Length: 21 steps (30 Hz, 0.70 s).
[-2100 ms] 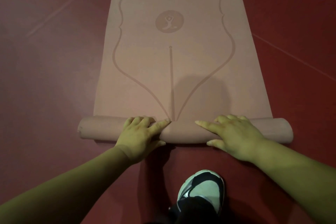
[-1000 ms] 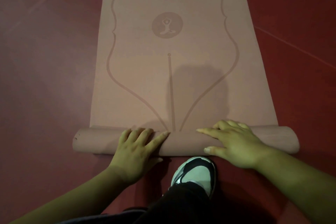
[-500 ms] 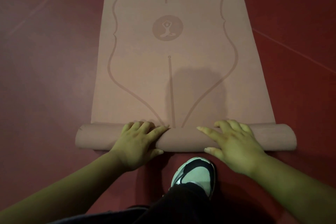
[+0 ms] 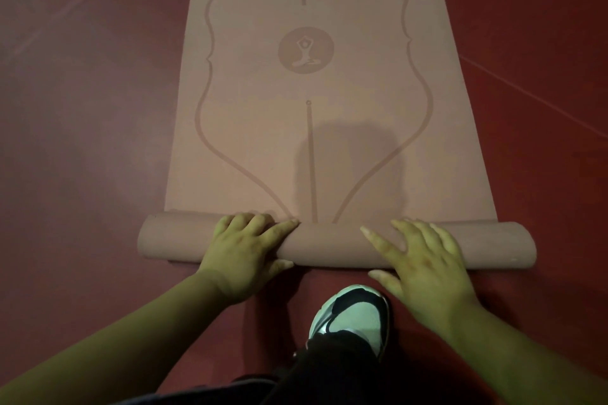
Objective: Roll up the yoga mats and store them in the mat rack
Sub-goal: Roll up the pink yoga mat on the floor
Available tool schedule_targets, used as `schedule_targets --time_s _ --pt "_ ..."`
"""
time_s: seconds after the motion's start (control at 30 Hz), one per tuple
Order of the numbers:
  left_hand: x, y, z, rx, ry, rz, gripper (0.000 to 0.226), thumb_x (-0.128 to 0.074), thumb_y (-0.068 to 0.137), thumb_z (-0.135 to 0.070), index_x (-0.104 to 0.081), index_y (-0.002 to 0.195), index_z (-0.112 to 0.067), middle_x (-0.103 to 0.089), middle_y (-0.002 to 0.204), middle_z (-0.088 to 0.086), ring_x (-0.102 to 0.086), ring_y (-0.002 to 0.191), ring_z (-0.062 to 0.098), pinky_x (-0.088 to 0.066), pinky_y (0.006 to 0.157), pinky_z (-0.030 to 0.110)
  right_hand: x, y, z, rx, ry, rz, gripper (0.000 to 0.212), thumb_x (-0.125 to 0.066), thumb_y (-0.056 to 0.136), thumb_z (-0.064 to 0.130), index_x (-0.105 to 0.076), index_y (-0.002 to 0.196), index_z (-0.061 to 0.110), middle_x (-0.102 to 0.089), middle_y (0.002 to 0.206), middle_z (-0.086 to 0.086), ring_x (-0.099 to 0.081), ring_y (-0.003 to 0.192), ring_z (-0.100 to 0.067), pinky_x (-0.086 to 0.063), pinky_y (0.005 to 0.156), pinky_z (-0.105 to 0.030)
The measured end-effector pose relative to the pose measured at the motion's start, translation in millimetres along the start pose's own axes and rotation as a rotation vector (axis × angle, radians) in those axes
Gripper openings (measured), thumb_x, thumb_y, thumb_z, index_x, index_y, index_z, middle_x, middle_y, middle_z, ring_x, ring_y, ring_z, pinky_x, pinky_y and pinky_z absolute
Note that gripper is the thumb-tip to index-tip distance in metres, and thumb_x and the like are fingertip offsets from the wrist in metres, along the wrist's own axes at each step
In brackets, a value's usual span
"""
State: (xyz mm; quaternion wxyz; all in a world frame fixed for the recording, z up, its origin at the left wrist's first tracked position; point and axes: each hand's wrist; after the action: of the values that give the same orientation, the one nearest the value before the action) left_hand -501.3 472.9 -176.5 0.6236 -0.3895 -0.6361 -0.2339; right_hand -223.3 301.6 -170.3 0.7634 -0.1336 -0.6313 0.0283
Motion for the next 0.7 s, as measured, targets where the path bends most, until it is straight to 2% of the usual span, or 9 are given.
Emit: schedule_targets --time_s 0.2,0.3,0.37,0.43,0.5,0.53,0.63,0.7 --pt "13.0 17.4 7.9 0.02 -0.032 0.148 0.079 -0.032 0.083 -0.087 -0.039 0.15 -0.045 -0.059 0.123 -0.007 -0.058 0.106 0.027 -0.043 0.092 0.043 9.5 18.2 -9.2 -0.042 0.011 0.128 0.062 -0.038 0.087 0.069 -0.05 0.143 0.047 -0.063 0.123 -0.005 -0.059 0.114 -0.028 -0.038 0.097 -0.045" --pt "13.0 12.7 2.7 0.0 0.01 0.037 0.078 -0.035 0.087 -0.082 -0.038 0.152 -0.039 -0.059 0.122 0.001 -0.058 0.106 0.031 -0.045 0.091 0.046 10.4 24.5 -13.9 -0.044 0.013 0.153 0.062 -0.036 0.086 0.073 -0.046 0.143 0.051 -0.063 0.119 -0.001 -0.06 0.112 -0.023 -0.041 0.095 -0.043" --pt "10.4 4.6 -4.7 0.002 0.046 -0.054 0.077 -0.044 0.087 -0.076 -0.039 0.152 -0.034 -0.058 0.127 0.011 -0.055 0.114 0.036 -0.044 0.096 0.054 12.6 30.6 -17.0 -0.037 0.023 0.151 0.064 -0.031 0.085 0.076 -0.042 0.144 0.054 -0.062 0.121 0.002 -0.059 0.114 -0.021 -0.041 0.097 -0.042" --pt "4.4 -2.5 -12.1 0.004 0.079 -0.082 0.08 -0.055 0.084 -0.07 -0.042 0.151 -0.03 -0.055 0.131 0.014 -0.052 0.119 0.038 -0.039 0.102 0.059 16.6 36.6 -19.8 -0.029 0.033 0.215 0.07 -0.02 0.082 0.08 -0.029 0.149 0.058 -0.055 0.131 0.007 -0.051 0.124 -0.017 -0.034 0.104 -0.04" --pt "0.8 -2.1 -14.1 0.018 0.096 -0.072 0.078 -0.057 0.083 -0.069 -0.046 0.15 -0.03 -0.055 0.131 0.013 -0.052 0.119 0.038 -0.037 0.104 0.058 14.8 39.8 -23.1 0.003 0.034 0.218 0.073 -0.014 0.082 0.082 -0.018 0.152 0.058 -0.048 0.139 0.009 -0.044 0.131 -0.015 -0.028 0.109 -0.038" --pt "0.4 1.3 -12.4 0.025 0.092 -0.062 0.074 -0.056 0.084 -0.069 -0.048 0.148 -0.031 -0.057 0.13 0.011 -0.053 0.117 0.038 -0.039 0.102 0.057 15.8 40.3 -22.8 0.005 0.027 0.198 0.073 -0.016 0.083 0.081 -0.02 0.152 0.057 -0.05 0.137 0.008 -0.046 0.13 -0.016 -0.029 0.108 -0.038" --pt "4.0 11.4 -6.1 0.045 0.081 -0.001 0.07 -0.05 0.087 -0.07 -0.046 0.148 -0.035 -0.059 0.127 0.008 -0.056 0.112 0.036 -0.042 0.097 0.053 18.2 33.8 -16.5 -0.024 0.016 0.123 0.067 -0.032 0.086 0.073 -0.042 0.147 0.049 -0.061 0.126 -0.002 -0.056 0.116 -0.025 -0.04 0.098 -0.044" --pt "5.5 15.4 -3.0 0.041 0.068 0.021 0.07 -0.044 0.088 -0.072 -0.046 0.148 -0.036 -0.059 0.125 0.006 -0.056 0.11 0.035 -0.043 0.095 0.051 12.8 24.3 -11.8 -0.031 0.002 0.085 0.067 -0.038 0.086 0.069 -0.046 0.148 0.044 -0.06 0.129 -0.009 -0.056 0.119 -0.033 -0.035 0.104 -0.048"
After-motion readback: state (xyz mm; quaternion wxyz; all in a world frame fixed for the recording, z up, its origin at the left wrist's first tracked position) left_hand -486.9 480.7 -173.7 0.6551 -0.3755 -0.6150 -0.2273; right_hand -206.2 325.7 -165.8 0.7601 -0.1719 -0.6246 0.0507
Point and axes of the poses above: each hand's wrist, its own y-axis towards the middle knuckle, its own x-axis out of the back of the hand, z = x × y
